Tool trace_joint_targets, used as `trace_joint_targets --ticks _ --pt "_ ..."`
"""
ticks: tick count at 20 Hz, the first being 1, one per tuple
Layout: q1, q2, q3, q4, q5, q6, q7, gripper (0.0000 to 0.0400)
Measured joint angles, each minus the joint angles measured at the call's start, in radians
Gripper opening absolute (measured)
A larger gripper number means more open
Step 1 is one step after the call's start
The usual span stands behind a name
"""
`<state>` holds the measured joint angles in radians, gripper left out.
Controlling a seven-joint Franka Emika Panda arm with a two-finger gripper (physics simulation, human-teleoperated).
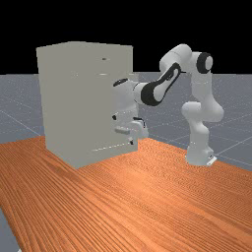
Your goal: Open the cabinet door
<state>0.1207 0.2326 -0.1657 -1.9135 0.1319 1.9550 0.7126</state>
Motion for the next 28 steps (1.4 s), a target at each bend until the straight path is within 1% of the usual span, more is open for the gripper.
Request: trace_joint_targets --ticks 5,8,9,11,12,15,17,20,22,25,28 --pt "0.001 -0.005 0.0 -0.001 0.0 -0.001 0.002 0.0" --pt "0.006 -0.07 -0.001 -0.054 -0.016 0.011 0.011 0.0" --pt "0.01 -0.123 0.0 -0.105 -0.025 0.044 0.021 0.0" --pt "0.013 -0.276 0.006 -0.249 -0.055 0.171 0.057 0.0" --pt "0.01 -0.353 0.012 -0.314 -0.073 0.217 0.092 0.0" --pt "-0.015 -0.563 0.027 -0.467 -0.12 0.27 0.161 0.0" --pt "-0.035 -0.676 0.032 -0.539 -0.138 0.273 0.184 0.0" --pt "-0.072 -0.816 0.016 -0.631 -0.152 0.276 0.193 0.0" --pt "-0.113 -0.93 0.013 -0.681 -0.186 0.268 0.194 0.0" --pt "-0.185 -1.093 0.014 -0.705 -0.231 0.18 0.21 0.0" --pt "-0.269 -1.27 0.015 -0.706 -0.284 0.134 0.224 0.0"
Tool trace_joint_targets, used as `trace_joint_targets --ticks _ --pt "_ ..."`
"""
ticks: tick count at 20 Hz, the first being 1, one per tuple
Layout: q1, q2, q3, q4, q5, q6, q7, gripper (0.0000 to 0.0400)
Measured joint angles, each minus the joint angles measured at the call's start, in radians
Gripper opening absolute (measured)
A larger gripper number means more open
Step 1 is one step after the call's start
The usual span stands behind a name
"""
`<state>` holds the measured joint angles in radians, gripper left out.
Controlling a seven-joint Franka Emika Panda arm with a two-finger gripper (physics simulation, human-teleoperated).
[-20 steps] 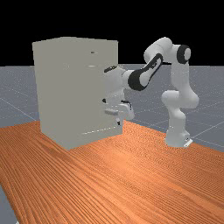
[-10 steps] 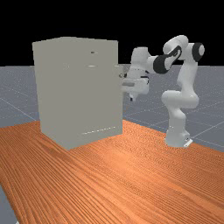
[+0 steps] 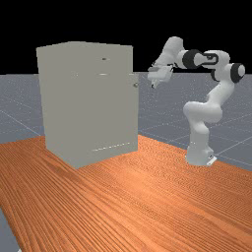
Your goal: Open the cabinet door
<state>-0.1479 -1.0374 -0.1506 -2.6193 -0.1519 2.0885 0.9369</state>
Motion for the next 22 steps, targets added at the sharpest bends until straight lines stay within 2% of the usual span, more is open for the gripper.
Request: trace_joint_targets --ticks 4,6,7,8,9,11,13,16,22 --pt "-0.155 -0.063 -0.026 0.046 -0.104 -0.086 0.028 0.0" --pt "-0.216 -0.062 -0.074 0.071 -0.157 -0.068 0.016 0.0" --pt "-0.237 -0.061 -0.098 0.075 -0.183 -0.03 0.01 0.0157" --pt "-0.254 -0.059 -0.127 0.077 -0.195 0.023 0.018 0.0252" --pt "-0.266 -0.056 -0.159 0.073 -0.201 0.101 0.035 0.0311" --pt "-0.275 -0.052 -0.208 0.06 -0.207 0.275 0.067 0.0367" --pt "-0.281 -0.051 -0.22 0.035 -0.215 0.364 0.086 0.0388" --pt "-0.277 -0.051 -0.217 -0.047 -0.235 0.501 0.105 0.0397" --pt "-0.265 -0.036 -0.147 -0.144 -0.268 0.663 0.147 0.04"
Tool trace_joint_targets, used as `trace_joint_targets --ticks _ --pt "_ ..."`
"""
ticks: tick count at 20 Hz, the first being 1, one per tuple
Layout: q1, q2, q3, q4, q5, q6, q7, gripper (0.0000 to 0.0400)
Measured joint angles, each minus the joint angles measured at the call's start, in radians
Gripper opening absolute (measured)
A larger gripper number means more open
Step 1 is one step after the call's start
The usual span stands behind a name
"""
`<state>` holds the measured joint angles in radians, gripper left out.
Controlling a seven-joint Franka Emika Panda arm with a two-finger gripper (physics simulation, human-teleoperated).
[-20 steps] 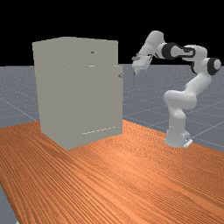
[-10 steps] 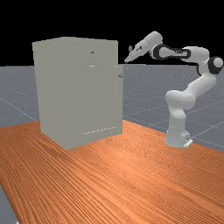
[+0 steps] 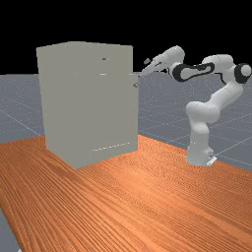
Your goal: Open the cabinet door
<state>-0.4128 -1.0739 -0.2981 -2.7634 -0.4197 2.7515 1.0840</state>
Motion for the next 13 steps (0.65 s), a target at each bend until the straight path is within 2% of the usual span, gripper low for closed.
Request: trace_joint_targets --ticks 5,8,10,11,13 --pt "-0.019 0.138 0.023 0.013 -0.022 0.151 0.042 0.04" --pt "-0.026 0.121 0.049 -0.012 -0.028 0.181 0.067 0.04" --pt "-0.005 0.092 0.076 -0.032 -0.002 0.185 0.11 0.04" --pt "0.011 0.072 0.114 -0.045 0.022 0.18 0.149 0.04" --pt "0.048 0.066 0.284 -0.053 0.048 0.18 0.259 0.04"
